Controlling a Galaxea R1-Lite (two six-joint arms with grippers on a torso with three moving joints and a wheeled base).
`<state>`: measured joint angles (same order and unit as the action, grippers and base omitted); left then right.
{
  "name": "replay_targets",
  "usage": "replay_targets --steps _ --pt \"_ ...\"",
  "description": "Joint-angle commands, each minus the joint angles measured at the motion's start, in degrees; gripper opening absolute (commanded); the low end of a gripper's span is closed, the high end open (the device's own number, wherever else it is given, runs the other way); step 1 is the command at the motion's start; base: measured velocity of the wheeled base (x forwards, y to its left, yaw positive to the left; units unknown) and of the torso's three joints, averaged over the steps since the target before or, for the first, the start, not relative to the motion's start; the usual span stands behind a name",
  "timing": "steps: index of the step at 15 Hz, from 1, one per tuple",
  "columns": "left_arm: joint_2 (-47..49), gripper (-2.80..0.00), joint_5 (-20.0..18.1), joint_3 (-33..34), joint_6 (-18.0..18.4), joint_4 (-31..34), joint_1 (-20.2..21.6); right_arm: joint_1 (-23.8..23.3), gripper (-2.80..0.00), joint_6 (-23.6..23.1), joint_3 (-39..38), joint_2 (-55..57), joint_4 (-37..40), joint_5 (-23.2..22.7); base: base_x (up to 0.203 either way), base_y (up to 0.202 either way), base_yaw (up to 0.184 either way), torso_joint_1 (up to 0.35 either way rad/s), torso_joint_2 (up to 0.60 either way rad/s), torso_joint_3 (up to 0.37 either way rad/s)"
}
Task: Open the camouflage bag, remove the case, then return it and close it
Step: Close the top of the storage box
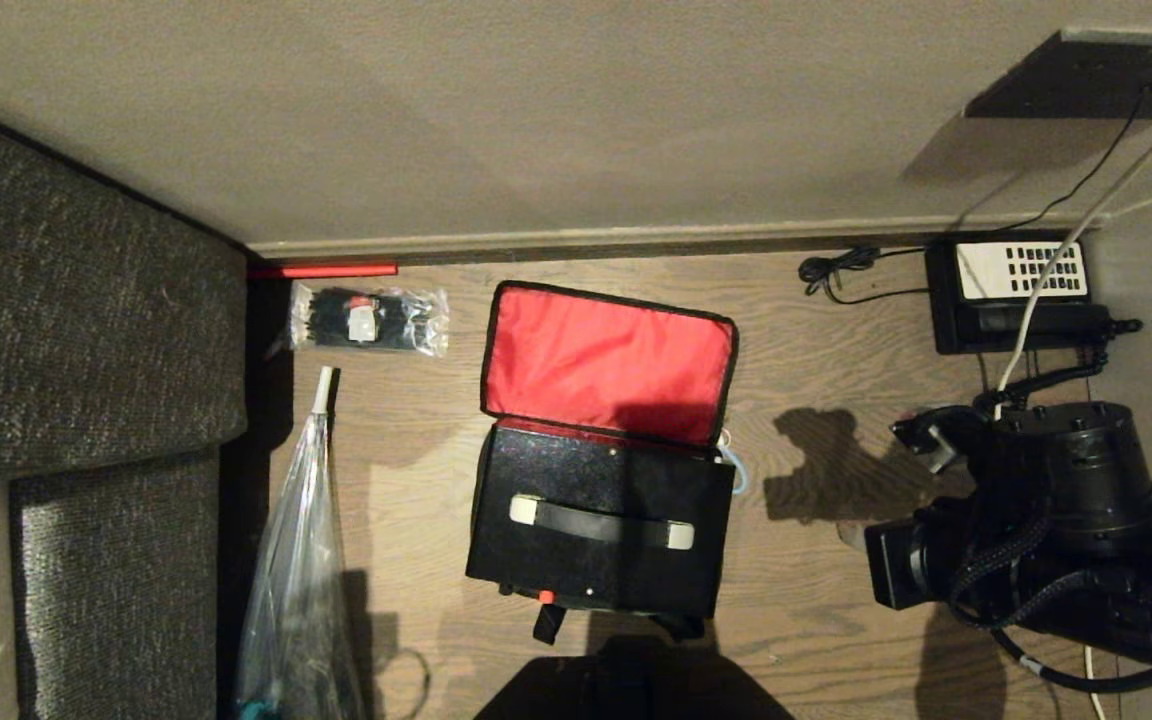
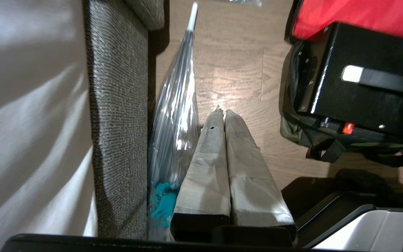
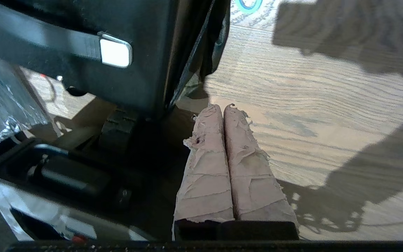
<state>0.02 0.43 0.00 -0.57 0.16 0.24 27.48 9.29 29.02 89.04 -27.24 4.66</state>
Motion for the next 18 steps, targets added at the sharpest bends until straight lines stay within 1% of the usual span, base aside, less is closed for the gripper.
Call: replay_targets --steps 1,3,6,9,10,13,16,17,18 --pt "-0.1 -2.80 0.0 0.2 -0.2 0.0 0.0 0.0 -2.80 0.3 0.8 4.2 -3.3 -0.4 0.000 0.000 0.000 0.006 0.00 -0.211" --pt "-0.1 -2.80 0.0 0.2 -0.1 0.0 0.0 -0.1 -2.80 2.2 2.1 6.8 -7.8 -0.8 0.000 0.000 0.000 0.002 0.00 -0.111" --pt "-0.1 -2.80 0.0 0.2 -0.1 0.0 0.0 -1.4 -2.80 4.7 5.2 10.8 -9.7 -1.3 0.000 0.000 0.000 0.001 0.00 -0.023" --pt "-0.1 -2.80 0.0 0.2 -0.1 0.0 0.0 -3.0 -2.80 8.8 14.3 16.5 -9.8 -1.4 0.000 0.000 0.000 0.000 0.00 0.000" --pt "-0.1 -2.80 0.0 0.2 -0.1 0.0 0.0 -4.1 0.00 9.8 17.3 18.6 -9.9 -1.4 0.000 0.000 0.000 0.000 0.00 0.000" --pt "-0.1 -2.80 0.0 0.2 -0.1 0.0 0.0 -6.7 0.00 11.7 28.5 24.7 -10.0 -1.2 0.000 0.000 0.000 0.000 0.00 0.000" --pt "-0.1 -2.80 0.0 0.2 -0.1 0.0 0.0 -8.6 0.00 12.7 36.2 29.1 -8.2 -0.9 0.000 0.000 0.000 0.000 0.00 0.000" --pt "-0.1 -2.80 0.0 0.2 -0.1 0.0 0.0 -9.2 0.00 12.6 38.8 30.4 -3.9 -0.5 0.000 0.000 0.000 0.000 0.00 0.000" --pt "-0.1 -2.80 0.0 0.2 -0.1 0.0 0.0 -9.9 0.00 12.5 42.1 31.7 2.2 1.2 0.000 0.000 0.000 0.000 0.00 0.000"
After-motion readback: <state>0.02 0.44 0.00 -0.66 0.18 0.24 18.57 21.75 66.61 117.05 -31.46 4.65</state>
